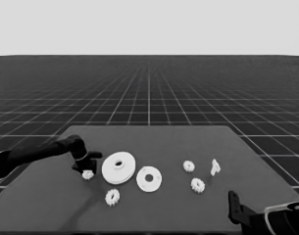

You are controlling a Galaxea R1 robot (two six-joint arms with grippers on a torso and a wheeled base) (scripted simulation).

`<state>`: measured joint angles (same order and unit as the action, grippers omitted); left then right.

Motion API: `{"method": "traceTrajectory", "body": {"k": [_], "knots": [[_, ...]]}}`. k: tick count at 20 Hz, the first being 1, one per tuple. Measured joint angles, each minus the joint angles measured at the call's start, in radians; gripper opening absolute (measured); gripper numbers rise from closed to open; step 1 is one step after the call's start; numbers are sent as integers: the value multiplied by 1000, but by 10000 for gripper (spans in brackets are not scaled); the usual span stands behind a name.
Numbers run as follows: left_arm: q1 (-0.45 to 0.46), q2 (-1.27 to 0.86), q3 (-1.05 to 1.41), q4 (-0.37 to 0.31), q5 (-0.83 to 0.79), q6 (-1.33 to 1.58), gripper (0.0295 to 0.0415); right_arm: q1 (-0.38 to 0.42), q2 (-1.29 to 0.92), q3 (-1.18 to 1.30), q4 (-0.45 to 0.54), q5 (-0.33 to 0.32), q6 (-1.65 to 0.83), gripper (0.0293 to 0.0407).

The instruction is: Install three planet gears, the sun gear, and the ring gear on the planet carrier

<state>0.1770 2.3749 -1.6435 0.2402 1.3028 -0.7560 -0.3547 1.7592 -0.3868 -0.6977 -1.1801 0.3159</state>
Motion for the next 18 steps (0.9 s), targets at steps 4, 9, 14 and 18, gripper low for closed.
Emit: {"method": "traceTrajectory", "body": {"k": [4,9,14,18], "knots": [[0,0,0,0,0,0,313,0,0,0,0,0,0,385],[-149,-65,132,-93,120,-44,312,0,0,0,0,0,0,385],[-189,-70,142,-122,147,-46,312,0,0,0,0,0,0,385],[-197,282,180,-84,215,-491,313,0,0,0,0,0,0,385]]}}
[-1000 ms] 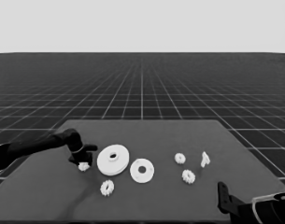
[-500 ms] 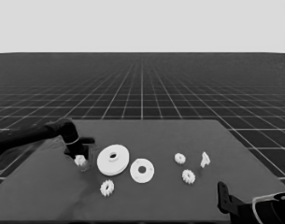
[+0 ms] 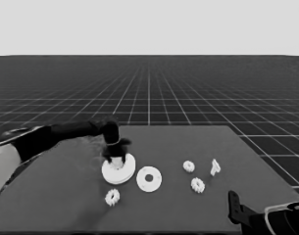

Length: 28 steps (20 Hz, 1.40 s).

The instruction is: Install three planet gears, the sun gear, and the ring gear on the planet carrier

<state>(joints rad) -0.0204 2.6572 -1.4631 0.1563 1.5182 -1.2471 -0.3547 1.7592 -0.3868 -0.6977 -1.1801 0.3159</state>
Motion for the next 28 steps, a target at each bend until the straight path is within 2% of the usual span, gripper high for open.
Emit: {"method": "traceTrajectory", "body": {"k": [2,4,8,10,12,18,19,20,21,23,28], "knots": [[-1,261,-200,-7,2,-11,313,0,0,0,0,0,0,385],[-1,353,-317,-10,-2,21,313,0,0,0,0,0,0,385],[-1,396,-384,-12,-5,43,313,0,0,0,0,0,0,385],[94,420,-454,74,-48,82,313,0,0,0,0,0,0,385],[128,433,-492,100,-67,102,313,0,0,0,0,0,0,385],[142,440,-513,113,-78,113,313,0,0,0,0,0,0,385],[143,440,-513,113,-78,113,345,0,0,0,0,0,0,385],[143,440,-513,113,-78,113,372,0,0,0,0,0,0,385],[143,440,-513,113,-78,113,381,0,0,0,0,0,0,385],[143,440,-513,113,-78,113,384,0,0,0,0,0,0,385],[143,440,-513,113,-79,113,385,0,0,0,0,0,0,385]]}}
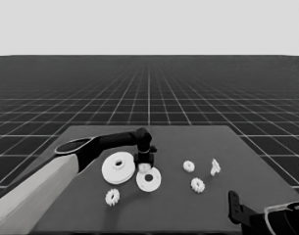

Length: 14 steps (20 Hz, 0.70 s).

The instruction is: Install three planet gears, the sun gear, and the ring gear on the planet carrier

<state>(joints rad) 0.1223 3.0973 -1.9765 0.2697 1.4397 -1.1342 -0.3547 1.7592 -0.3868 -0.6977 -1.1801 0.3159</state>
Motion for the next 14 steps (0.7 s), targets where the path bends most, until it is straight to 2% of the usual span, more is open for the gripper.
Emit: {"method": "traceTrajectory", "body": {"k": [3,10,11,12,14], "knots": [[-113,-36,110,-96,62,-61,385,0,0,0,0,0,0,385],[-143,-39,120,-125,72,-66,385,0,0,0,0,0,0,385],[-126,-277,571,-92,100,-300,385,0,0,0,0,0,0,385],[-109,-424,786,-77,113,-364,385,0,0,0,0,0,0,385],[-92,-547,941,-62,119,-384,385,0,0,0,0,0,0,385]]}}
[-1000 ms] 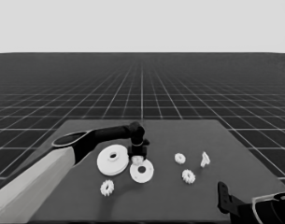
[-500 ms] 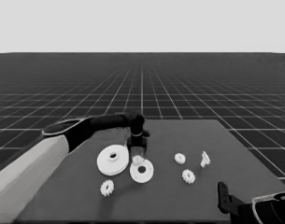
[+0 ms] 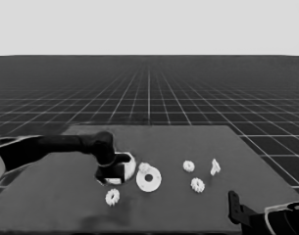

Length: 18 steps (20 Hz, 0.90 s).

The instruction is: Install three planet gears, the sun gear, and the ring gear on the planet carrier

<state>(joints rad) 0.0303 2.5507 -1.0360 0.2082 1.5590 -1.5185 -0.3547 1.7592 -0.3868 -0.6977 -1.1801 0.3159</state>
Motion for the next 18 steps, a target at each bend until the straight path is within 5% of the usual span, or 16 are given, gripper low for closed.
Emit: {"method": "traceTrajectory", "body": {"k": [6,7,9,16,18], "knots": [[7,-59,67,9,1,1,385,0,0,0,0,0,0,385],[105,-52,31,114,-11,29,385,0,0,0,0,0,0,385],[206,-38,-29,205,-36,67,385,0,0,0,0,0,0,385],[248,-27,-69,246,-56,90,385,0,0,0,0,0,0,385],[249,-27,-69,246,-56,90,314,0,0,0,0,0,0,385]]}}
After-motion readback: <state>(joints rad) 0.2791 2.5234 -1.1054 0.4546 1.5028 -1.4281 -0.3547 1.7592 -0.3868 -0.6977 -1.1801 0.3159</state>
